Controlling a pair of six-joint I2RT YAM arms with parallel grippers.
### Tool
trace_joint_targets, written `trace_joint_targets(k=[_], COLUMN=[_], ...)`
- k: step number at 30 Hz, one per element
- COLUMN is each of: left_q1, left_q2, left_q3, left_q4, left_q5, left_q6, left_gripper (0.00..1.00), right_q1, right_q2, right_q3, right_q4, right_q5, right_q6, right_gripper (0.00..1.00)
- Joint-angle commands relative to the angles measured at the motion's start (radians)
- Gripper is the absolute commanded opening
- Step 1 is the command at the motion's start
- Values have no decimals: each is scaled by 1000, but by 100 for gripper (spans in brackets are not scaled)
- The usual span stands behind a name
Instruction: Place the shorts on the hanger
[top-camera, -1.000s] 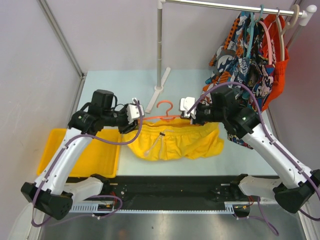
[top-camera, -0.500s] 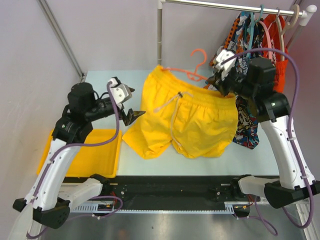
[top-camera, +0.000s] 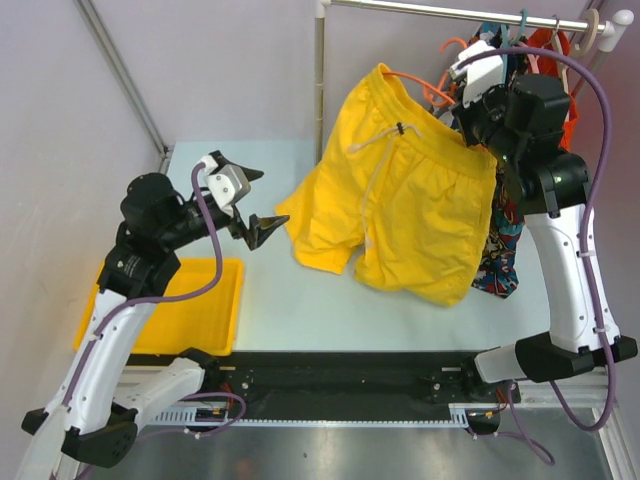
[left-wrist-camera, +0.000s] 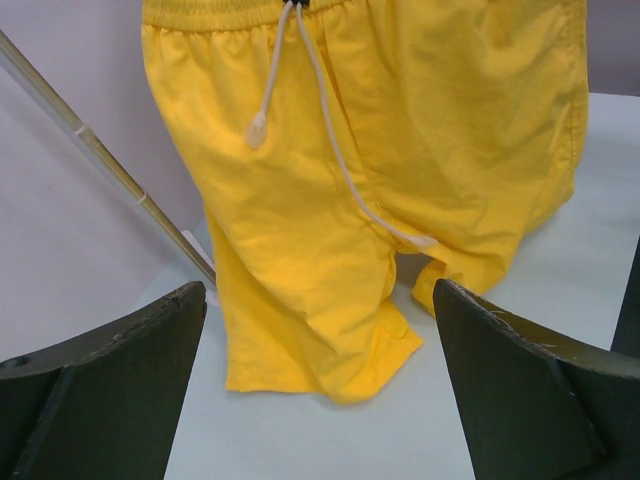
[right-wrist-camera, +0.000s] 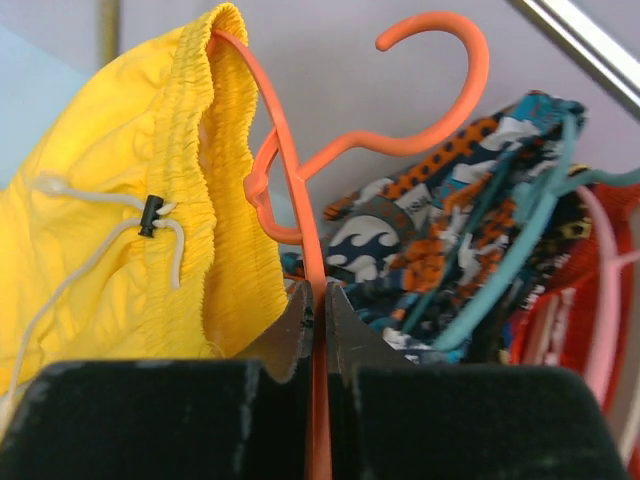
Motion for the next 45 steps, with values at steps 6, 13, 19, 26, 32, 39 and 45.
trace_joint_targets(k=[6, 13, 19, 26, 32, 39, 45], left_q1=[-3, -3, -3, -3, -3, -3, -3], left_q2=[-44, -84, -113, -124, -65, -26, -16], left_q3=[-49, -117, -143, -166, -132, -123, -144], left_q4=[46, 70, 64, 58, -29, -83, -80], left_q5=[19, 17, 7, -10, -43, -40, -26], left_q6=[-48, -59, -39, -29, -49, -109, -146], left_gripper=[100, 100, 100, 100, 100, 100, 100], right_q1=[-11, -12, -9, 20, 84, 112, 115], right_q2=[70, 157, 214, 257, 242, 219, 148], right_q3=[199, 308, 303, 260, 122, 44, -19], right_q4=[181, 232, 323, 410, 519, 573, 528], right_q5=[168, 199, 244, 277, 334, 368, 353], right_q6=[-156, -207, -250, -274, -305, -287, -236], right_gripper=[0, 0, 0, 0, 0, 4, 62])
